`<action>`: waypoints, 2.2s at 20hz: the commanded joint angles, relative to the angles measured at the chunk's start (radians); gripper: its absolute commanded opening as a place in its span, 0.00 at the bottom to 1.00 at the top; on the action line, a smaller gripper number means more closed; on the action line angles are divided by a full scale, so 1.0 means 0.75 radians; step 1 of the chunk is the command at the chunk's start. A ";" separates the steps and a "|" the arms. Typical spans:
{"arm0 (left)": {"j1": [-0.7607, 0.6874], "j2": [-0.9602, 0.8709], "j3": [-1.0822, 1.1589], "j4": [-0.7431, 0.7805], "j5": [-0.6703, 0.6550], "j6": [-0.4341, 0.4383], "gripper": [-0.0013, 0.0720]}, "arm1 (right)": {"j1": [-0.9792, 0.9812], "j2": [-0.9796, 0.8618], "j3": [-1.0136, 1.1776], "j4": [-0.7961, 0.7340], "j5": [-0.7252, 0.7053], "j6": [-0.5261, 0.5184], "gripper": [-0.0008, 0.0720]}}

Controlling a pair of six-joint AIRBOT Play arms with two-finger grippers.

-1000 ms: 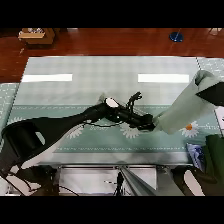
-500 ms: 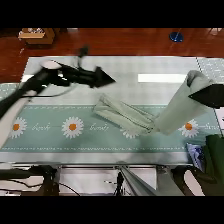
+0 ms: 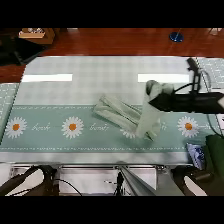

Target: Fold the shirts.

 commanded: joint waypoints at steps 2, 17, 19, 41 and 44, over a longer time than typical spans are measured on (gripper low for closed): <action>0.062 0.076 -0.002 0.012 -0.048 -0.003 0.04 | 0.361 -0.303 -0.034 0.050 -0.588 0.104 0.05; 0.020 0.071 -0.108 0.116 -0.018 -0.001 0.05 | 0.037 -0.103 0.028 -0.416 0.185 0.089 0.70; 0.020 0.068 -0.109 0.117 -0.019 0.004 0.07 | -0.166 0.018 0.012 -0.669 0.460 0.075 0.70; 0.020 0.068 -0.108 0.157 -0.024 0.003 0.10 | -0.145 -0.164 -0.814 0.755 -0.489 -0.228 0.28; 0.020 0.068 -0.108 0.157 -0.023 0.003 0.10 | -0.151 -0.120 -0.696 0.811 -0.364 -0.432 0.05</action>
